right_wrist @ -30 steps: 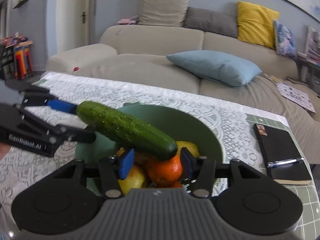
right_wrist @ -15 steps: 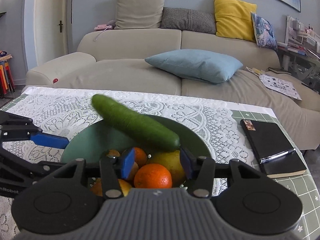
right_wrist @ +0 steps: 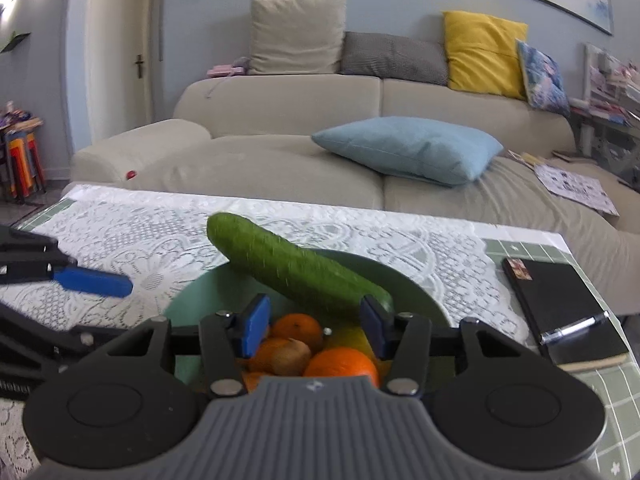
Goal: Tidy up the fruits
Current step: 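Lower the cucumber onto the fruit in the colander and open both tools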
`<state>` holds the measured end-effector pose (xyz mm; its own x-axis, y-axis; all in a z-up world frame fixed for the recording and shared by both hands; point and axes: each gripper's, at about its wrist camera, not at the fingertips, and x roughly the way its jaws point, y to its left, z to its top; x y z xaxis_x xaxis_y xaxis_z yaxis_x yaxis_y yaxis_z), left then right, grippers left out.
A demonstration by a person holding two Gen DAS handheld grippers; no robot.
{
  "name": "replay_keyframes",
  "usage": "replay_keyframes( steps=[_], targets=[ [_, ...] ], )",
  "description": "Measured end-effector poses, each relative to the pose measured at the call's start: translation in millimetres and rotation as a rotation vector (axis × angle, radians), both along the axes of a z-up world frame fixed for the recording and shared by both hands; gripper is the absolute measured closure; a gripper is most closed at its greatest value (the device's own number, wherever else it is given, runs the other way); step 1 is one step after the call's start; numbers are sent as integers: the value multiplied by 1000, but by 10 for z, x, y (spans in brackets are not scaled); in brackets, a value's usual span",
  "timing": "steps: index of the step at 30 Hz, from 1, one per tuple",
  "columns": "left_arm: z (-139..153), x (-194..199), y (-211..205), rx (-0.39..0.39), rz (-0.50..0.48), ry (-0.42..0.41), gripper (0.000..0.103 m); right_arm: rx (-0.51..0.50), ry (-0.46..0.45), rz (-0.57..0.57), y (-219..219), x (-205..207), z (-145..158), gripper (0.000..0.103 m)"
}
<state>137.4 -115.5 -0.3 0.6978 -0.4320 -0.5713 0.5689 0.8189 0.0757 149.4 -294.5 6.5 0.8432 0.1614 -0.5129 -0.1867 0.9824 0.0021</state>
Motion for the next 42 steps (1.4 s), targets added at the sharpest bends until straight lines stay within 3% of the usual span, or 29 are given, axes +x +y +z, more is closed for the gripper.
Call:
replay_keyframes(
  steps=[7, 12, 17, 28, 34, 42],
  targets=[
    [45, 20, 198, -5, 151, 11, 39, -136, -72, 149, 355, 6, -45, 41],
    [43, 11, 360, -18, 264, 16, 39, -290, -105, 210, 617, 71, -122, 40],
    [49, 1, 507, -35, 314, 34, 38, -474, -109, 219, 787, 183, -235, 40],
    [55, -29, 717, -42, 366, 67, 37, -454, -50, 216, 755, 386, -157, 40],
    [78, -81, 768, -34, 370, 57, 37, -498, -40, 227, 743, 339, -122, 55],
    [77, -112, 786, -31, 365, 57, 37, -540, -5, 203, 528, 210, -132, 59]
  ],
)
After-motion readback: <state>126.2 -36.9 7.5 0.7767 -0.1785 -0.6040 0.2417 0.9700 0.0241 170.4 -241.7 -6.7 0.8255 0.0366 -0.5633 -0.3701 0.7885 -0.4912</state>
